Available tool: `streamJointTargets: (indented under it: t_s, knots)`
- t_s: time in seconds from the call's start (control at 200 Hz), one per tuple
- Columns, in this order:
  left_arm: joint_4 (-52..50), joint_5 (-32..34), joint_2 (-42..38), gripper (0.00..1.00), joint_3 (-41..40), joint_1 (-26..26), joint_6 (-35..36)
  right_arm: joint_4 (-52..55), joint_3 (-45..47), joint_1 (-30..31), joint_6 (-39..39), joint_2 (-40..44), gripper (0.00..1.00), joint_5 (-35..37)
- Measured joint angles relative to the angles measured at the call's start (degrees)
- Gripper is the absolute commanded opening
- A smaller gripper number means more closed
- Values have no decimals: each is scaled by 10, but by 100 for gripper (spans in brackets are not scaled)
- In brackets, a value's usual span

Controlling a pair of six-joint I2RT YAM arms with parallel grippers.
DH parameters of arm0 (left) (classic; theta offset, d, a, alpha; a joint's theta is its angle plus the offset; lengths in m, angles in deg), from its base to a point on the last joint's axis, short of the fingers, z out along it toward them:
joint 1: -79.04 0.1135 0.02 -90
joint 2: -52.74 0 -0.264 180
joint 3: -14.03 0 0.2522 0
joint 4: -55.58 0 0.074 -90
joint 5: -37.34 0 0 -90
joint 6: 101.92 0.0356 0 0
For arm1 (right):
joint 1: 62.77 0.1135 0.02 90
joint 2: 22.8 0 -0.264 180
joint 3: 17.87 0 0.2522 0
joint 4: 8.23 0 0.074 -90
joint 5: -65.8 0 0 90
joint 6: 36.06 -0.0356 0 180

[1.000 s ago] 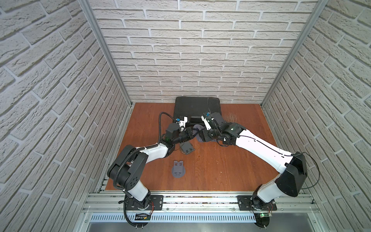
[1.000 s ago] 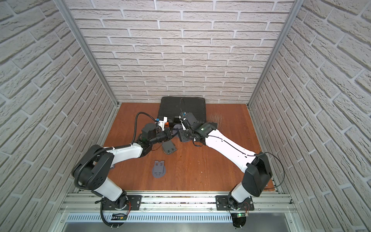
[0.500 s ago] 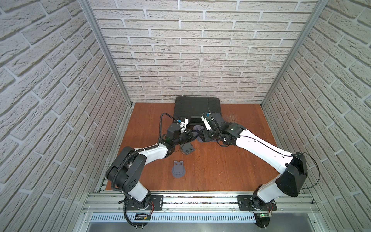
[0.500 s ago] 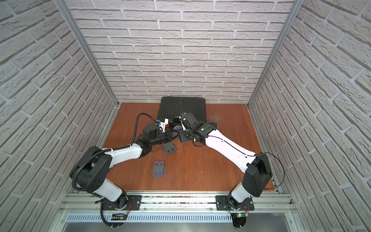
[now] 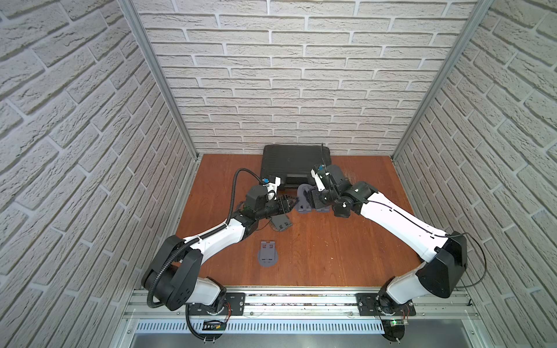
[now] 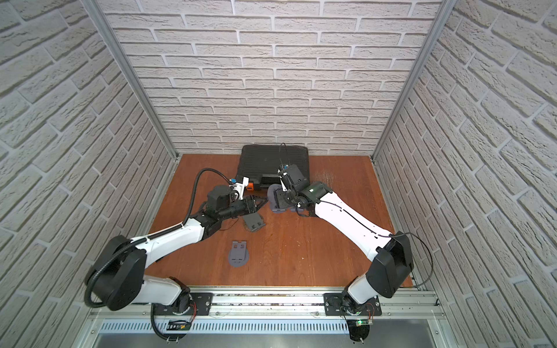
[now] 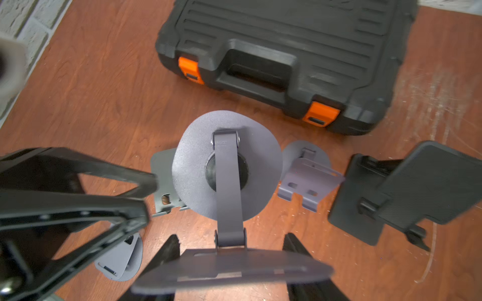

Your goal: Open the phone stand

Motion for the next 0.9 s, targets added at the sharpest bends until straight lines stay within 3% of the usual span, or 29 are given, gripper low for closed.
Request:
streamJointTargets:
  t_s: [0.23,0.52,0.9]
  knots:
    - [-66,48,-35,44,0,2,48,38,-16,-49,13,42,20,31]
    - [-116,98,-39,48,12,9,104,74,-14,-160,35,94,20,85]
    - [-134,136,-10,51,67,10,166,82,54,-303,38,117,19,101]
